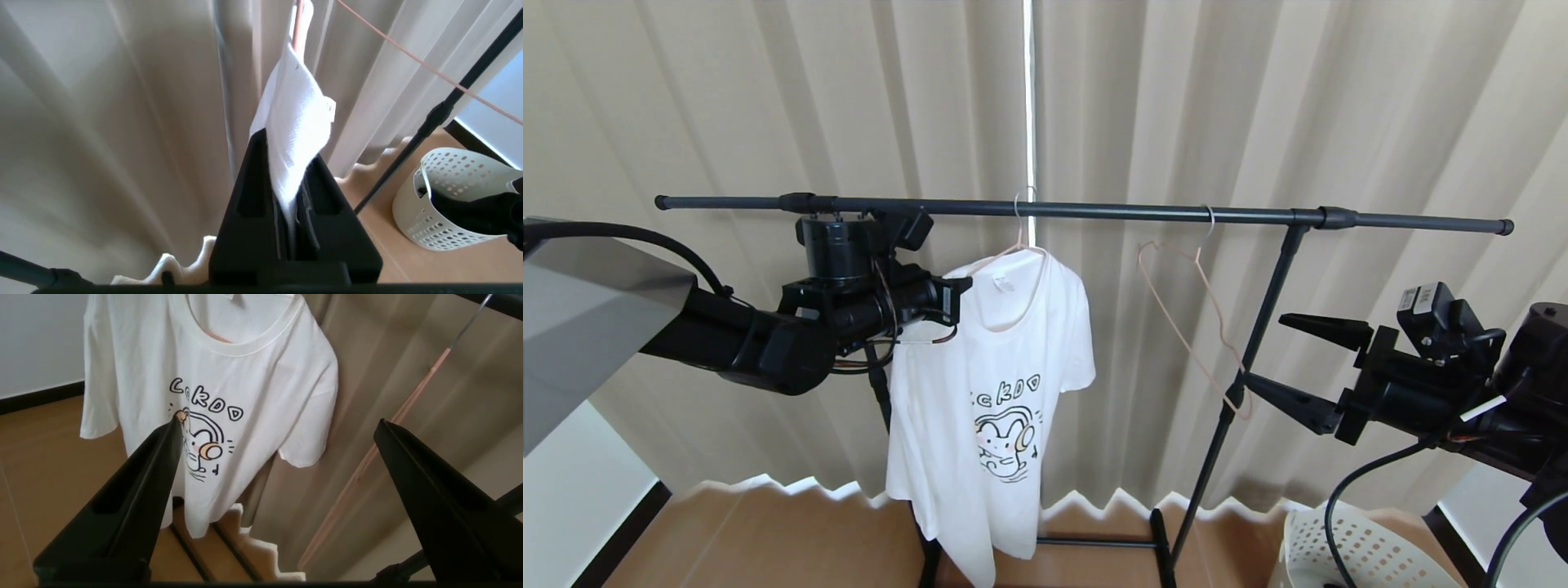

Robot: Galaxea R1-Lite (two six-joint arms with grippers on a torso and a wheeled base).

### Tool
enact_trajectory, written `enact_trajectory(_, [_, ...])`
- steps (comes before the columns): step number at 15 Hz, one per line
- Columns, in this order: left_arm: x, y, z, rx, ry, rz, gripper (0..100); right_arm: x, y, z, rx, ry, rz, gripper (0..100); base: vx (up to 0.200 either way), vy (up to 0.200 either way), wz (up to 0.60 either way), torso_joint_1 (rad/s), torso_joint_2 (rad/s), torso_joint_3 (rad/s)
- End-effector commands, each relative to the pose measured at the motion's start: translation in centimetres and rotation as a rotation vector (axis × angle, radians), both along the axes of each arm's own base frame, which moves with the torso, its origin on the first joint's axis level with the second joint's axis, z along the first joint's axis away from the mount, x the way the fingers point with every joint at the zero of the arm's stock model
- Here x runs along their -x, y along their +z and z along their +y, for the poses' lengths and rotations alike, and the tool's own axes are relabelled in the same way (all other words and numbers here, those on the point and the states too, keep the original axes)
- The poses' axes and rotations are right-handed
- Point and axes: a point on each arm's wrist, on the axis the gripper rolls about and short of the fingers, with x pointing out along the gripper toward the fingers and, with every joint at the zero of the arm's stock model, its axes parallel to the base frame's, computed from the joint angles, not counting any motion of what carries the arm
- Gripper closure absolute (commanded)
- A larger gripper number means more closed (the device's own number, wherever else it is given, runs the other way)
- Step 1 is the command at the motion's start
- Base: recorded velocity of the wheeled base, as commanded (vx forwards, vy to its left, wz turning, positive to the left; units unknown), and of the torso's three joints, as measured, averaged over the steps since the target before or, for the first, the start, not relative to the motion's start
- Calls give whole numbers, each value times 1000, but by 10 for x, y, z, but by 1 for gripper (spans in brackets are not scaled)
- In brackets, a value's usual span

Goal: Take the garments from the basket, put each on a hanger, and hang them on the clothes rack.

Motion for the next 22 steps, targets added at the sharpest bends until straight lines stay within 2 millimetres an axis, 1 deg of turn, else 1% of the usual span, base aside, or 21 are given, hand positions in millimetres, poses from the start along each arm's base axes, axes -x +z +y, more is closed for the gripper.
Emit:
enact_trajectory(1, [0, 0, 0, 0, -1, 0, 100, 0, 0, 0, 0, 1, 1, 0, 0, 0, 0, 0, 0, 0])
enact_trajectory(5, [0, 0, 0, -1, 3, -1, 100, 0, 0, 0, 1, 0, 0, 0, 0, 0, 0, 0, 0, 0])
enact_trajectory(6, [1, 1, -1, -2, 9, -3, 0, 0, 0, 0, 1, 1, 0, 0, 0, 0, 0, 0, 0, 0])
enact_trajectory(9, [5, -4, -2, -9, 6, 19, 0, 0, 0, 0, 1, 1, 0, 0, 0, 0, 0, 0, 0, 0])
enact_trajectory(14, [8, -3, -3, -10, 1, 17, 0, 0, 0, 0, 1, 1, -1, 0, 0, 0, 0, 0, 0, 0])
enact_trajectory(18, [21, 12, 0, -5, 1, -4, 0, -2, 4, 1, -2, -4, -13, 0, 0, 0, 0, 0, 0, 0])
enact_trajectory(19, [27, 15, 2, -7, 1, -5, 0, -3, 8, 1, -1, -51, -22, 0, 0, 0, 0, 0, 0, 0])
enact_trajectory(20, [33, 20, 4, -8, 0, -5, 0, -6, 12, 1, 8, -141, -21, 0, 0, 0, 0, 0, 0, 0])
enact_trajectory(21, [42, 27, 7, -8, 2, -6, 0, -10, 19, 7, 12, -229, -20, 0, 0, 0, 0, 0, 0, 0])
enact_trajectory(22, [61, 42, 14, -8, 3, -6, 0, -8, 31, 15, -7, -328, 4, 0, 0, 0, 0, 0, 0, 0])
